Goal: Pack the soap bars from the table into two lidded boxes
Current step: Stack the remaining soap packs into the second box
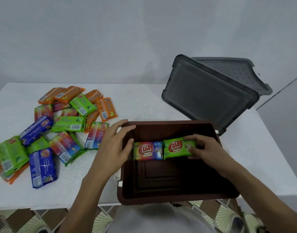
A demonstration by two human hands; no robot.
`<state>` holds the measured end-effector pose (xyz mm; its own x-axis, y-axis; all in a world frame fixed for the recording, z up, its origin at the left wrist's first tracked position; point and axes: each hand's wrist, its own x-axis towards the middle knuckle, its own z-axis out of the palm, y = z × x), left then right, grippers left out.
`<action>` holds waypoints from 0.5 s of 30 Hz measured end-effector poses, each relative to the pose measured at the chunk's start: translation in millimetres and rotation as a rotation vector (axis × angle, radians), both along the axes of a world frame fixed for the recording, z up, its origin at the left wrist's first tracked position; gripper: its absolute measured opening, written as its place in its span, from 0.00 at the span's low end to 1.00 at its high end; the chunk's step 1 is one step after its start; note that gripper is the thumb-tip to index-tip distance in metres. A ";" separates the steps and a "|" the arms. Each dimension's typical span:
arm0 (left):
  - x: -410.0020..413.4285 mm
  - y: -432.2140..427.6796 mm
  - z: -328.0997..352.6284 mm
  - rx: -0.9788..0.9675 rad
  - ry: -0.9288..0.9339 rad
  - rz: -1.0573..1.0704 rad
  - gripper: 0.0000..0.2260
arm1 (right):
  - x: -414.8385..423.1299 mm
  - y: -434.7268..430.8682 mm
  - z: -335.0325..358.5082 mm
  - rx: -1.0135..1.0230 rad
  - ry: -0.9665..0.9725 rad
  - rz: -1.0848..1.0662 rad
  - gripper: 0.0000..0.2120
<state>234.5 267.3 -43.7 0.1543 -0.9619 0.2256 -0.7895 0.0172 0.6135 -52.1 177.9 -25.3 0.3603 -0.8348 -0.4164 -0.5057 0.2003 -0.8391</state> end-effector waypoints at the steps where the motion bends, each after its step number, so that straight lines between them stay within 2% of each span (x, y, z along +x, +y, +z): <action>1: -0.4 1.0 -2.9 -0.001 0.028 0.004 0.17 | 2.3 -3.0 -6.1 -0.002 0.069 0.020 0.14; 3: -0.9 2.3 -5.7 -0.007 0.074 0.003 0.16 | 7.1 -8.3 -15.7 -0.033 0.211 0.087 0.16; 6: -1.2 2.3 -6.6 -0.022 0.080 0.002 0.15 | 14.2 -9.7 -21.4 -0.243 0.496 0.254 0.18; 11: -1.7 1.9 -8.9 -0.054 0.119 0.000 0.14 | 24.3 -5.6 -19.9 -0.455 0.793 0.425 0.16; 13: -1.5 3.6 -8.5 -0.059 0.176 -0.008 0.15 | 32.7 -7.7 -8.4 -0.518 0.843 0.446 0.14; 15: 3.3 5.5 -8.6 -0.054 0.256 -0.004 0.16 | 50.5 -10.0 12.6 -0.593 0.751 0.411 0.11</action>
<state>237.8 272.8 -52.4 0.2095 -0.9502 0.2307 -0.6085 0.0580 0.7914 -1.6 168.0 -12.7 0.4812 -0.8500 -0.2145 -0.8743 -0.4475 -0.1880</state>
